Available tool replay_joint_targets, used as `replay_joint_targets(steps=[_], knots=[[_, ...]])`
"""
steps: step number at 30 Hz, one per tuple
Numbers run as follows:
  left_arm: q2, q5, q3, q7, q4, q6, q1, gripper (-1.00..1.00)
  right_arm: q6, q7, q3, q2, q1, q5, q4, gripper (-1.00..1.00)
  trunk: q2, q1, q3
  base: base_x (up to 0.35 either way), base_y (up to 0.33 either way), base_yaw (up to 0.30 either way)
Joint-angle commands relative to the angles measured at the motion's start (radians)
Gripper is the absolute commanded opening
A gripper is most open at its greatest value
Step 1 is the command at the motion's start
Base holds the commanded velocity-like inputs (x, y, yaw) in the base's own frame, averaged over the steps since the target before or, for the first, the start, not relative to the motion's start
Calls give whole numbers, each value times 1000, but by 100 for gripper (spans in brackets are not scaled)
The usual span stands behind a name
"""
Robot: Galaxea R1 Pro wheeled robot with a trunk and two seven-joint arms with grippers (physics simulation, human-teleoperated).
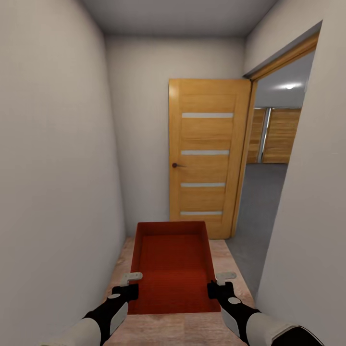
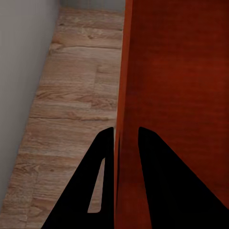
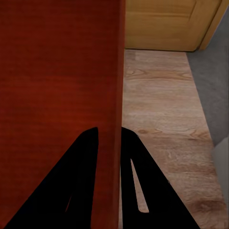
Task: Move the two storage containers from the living room to the garage. In the garage, place one container on the floor and stack the other container on top of it (either order is fine).
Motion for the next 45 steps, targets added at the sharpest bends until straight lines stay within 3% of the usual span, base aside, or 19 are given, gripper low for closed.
replay_joint_targets(steps=[1, 17, 36, 45], knots=[[36, -7, 7, 16, -2, -34, -1, -100, -6, -5, -28, 0, -1, -23, 4, -100, -1, 1, -2, 322, 0, 0], [37, -7, 6, 16, -1, -34, -1, -100, -6, -11, -28, 0, -1, -23, 5, -100, -1, 1, -1, 321, 0, -12], [35, -8, 5, 16, -5, -35, -1, -100, -6, -11, -28, 0, -1, -23, 5, -100, -1, 1, -1, 33, 4, -268], [35, -8, 5, 16, -5, -35, -1, -100, -6, -11, -28, 2, -1, -23, 5, -100, -1, 1, -1, 198, 181, -282]])
